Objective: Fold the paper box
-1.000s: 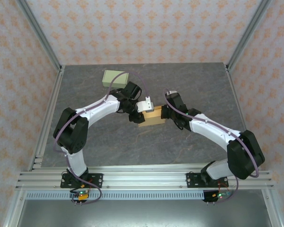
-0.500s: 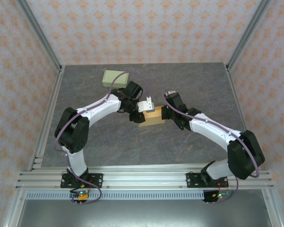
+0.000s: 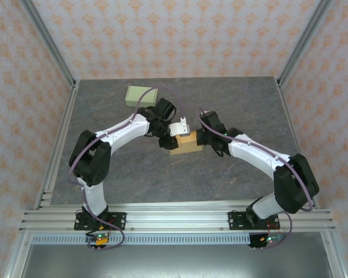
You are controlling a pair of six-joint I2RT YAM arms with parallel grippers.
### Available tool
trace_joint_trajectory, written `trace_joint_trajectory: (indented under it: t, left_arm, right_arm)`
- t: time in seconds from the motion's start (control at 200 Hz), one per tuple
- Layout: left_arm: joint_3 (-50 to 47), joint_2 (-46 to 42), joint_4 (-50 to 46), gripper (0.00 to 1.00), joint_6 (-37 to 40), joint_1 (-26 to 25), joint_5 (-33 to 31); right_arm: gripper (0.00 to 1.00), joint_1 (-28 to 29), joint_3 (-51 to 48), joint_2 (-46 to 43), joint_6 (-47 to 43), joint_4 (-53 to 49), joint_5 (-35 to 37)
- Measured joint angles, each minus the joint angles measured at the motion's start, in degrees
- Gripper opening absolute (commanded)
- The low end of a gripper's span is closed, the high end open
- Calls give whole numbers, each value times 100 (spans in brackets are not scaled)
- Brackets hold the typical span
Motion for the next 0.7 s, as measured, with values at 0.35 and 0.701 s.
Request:
trace_joint_trajectory:
  t: [0.35, 0.701]
  left_arm:
    - [-284, -140, 343, 54, -76, -13, -42]
    - [-1305, -2157, 1211, 100, -1001, -46, -372]
  right_arm:
    - [2, 4, -9, 17, 295, 50, 55]
    - [2, 17, -63, 52, 487, 238, 57]
